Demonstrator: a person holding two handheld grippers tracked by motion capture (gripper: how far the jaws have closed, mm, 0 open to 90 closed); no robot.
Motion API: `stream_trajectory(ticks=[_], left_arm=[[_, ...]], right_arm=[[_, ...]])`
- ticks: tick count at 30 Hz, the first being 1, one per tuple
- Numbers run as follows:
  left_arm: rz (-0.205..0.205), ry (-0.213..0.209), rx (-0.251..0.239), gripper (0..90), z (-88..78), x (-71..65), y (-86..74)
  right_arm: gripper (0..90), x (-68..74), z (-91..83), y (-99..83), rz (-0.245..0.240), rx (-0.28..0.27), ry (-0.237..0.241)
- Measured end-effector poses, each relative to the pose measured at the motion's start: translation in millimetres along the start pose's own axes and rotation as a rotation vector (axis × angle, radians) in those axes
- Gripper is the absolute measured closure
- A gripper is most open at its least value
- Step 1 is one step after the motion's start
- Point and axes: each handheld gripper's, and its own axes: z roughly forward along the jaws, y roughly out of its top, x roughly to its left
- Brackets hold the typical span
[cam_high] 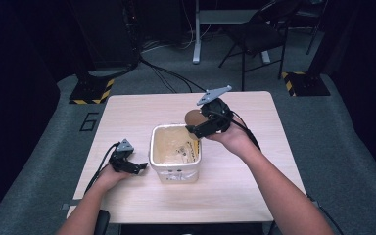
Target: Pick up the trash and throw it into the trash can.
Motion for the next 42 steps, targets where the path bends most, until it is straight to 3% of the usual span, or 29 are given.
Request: stream_trajectory(ticks=[7, 27, 42], left_arm=[[-0.001, 0.000, -0.001, 3.3, 0.0, -0.1, 0.0], [-0.001, 0.000, 0.000, 3.3, 0.0, 0.0, 0.0], [0.000, 0.000, 0.000, 3.3, 0.0, 0.0, 0.0]], right_arm=[[17.6, 10.0, 9.0, 3.7, -0.028, 0.005, 0.033], [17.7, 27.6, 38.0, -0.7, -0.034, 0.016, 0.086], [17.7, 34.9, 59.8, -13.1, -0.030, 0.036, 0.092]])
